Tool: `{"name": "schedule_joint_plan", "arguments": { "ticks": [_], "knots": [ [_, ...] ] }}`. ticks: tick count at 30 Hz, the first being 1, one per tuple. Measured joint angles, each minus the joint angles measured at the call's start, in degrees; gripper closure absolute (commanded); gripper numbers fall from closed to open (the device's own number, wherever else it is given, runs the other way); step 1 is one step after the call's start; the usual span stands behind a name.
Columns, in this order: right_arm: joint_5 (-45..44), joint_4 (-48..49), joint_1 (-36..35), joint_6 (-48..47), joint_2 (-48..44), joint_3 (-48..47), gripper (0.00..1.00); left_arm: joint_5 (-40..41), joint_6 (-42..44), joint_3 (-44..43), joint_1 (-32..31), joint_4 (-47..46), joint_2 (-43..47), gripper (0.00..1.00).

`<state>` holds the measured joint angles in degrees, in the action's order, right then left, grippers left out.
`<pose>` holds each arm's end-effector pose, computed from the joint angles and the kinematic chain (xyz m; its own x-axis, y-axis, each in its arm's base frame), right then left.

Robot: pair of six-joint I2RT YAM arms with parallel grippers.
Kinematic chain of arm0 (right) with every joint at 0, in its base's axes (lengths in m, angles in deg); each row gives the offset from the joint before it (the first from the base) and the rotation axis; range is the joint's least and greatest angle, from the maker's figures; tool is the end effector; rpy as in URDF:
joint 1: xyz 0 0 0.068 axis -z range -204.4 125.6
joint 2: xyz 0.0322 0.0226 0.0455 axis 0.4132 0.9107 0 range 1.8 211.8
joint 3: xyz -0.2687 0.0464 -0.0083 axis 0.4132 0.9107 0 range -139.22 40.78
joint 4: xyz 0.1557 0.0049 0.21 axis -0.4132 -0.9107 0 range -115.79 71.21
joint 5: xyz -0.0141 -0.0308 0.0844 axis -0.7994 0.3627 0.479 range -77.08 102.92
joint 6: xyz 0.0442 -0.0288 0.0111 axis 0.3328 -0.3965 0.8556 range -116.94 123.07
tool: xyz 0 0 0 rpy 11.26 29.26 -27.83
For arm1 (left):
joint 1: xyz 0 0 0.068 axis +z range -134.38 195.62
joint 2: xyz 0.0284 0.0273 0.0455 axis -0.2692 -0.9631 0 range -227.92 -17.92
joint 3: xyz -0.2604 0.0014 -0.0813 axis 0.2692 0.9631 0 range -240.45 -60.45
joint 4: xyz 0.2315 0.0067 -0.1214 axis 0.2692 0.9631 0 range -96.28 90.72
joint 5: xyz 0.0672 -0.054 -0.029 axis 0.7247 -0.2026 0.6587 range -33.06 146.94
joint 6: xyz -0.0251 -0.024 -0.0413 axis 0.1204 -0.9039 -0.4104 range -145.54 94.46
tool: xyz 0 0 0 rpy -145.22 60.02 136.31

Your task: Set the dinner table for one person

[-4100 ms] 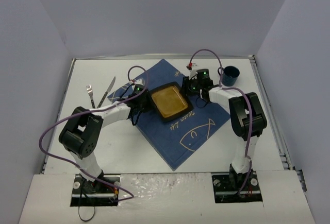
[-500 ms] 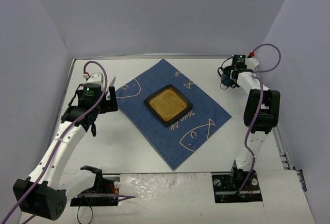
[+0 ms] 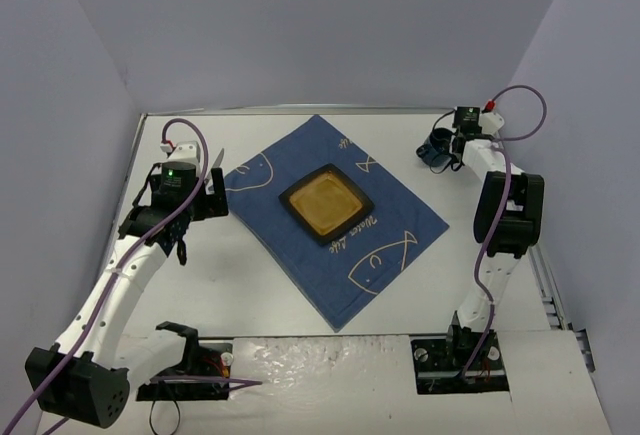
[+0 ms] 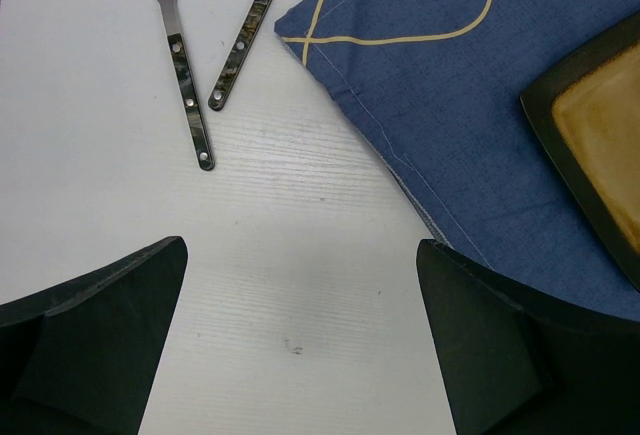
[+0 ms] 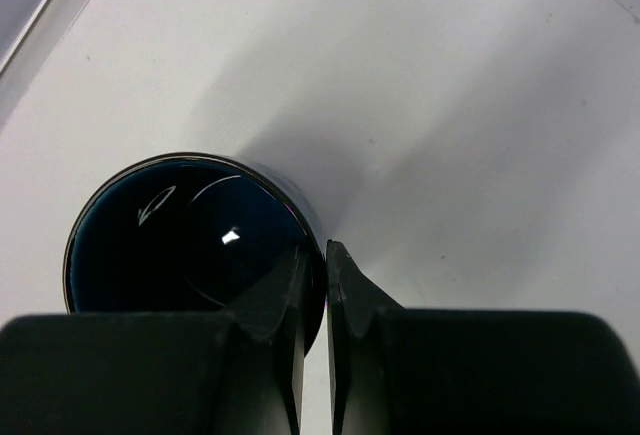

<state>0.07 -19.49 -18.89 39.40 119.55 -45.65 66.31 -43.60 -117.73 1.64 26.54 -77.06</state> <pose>0.4727 -0.0536 0.2135 -0.2583 0.6053 -0.7529 0.5393 0.7370 0.4075 0.2160 -0.0478 0.3300 -0.5584 -0.1762 -0.8106 -0.0681 0.9836 -0.1669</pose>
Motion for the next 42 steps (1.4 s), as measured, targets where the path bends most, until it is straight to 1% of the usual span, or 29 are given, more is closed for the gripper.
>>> {"name": "schedule_joint_plan", "arguments": {
  "ticks": [5,10,13,17,22,26,28,32,38,42],
  "knots": [
    [3.1,-0.6,2.3,-6.5,-1.1,0.7,1.00,0.0,0.0,0.0,0.0,0.0,0.0,0.03],
    [6.1,-3.5,4.2,-17.0,-3.8,1.9,1.00,0.1,0.1,0.0,0.0,0.0,0.0,0.03],
    [9.3,-4.6,4.5,-22.4,-6.3,3.0,1.00,0.3,0.1,0.0,0.0,0.0,0.0,0.03],
    [15.6,-4.9,4.2,-28.3,-12.1,6.2,1.00,0.7,0.4,0.0,0.0,0.0,0.0,0.03],
    [26.3,-4.4,3.3,-38.5,-23.3,12.8,1.00,0.8,1.0,0.0,0.0,0.0,-0.1,0.03],
    [33.8,-4.5,1.7,-46.1,-28.4,16.2,1.00,0.8,1.5,0.0,0.0,-0.1,-0.1,0.03],
    [37.1,-4.6,0.8,-49.9,-29.1,17.1,1.00,0.8,1.6,0.0,0.0,-0.1,-0.1,0.03],
    [40.9,-6.6,-1.5,-56.7,-29.1,17.4,1.00,0.8,2.0,0.1,0.0,-0.3,0.0,0.03],
    [42.1,-7.7,-5.0,-62.4,-29.1,17.6,1.00,1.0,2.6,0.6,0.0,-0.7,0.2,0.03],
    [42.2,-7.2,-6.3,-64.9,-29.1,19.9,1.00,1.0,2.9,0.6,0.0,-1.0,0.2,0.03]
  ]
}}
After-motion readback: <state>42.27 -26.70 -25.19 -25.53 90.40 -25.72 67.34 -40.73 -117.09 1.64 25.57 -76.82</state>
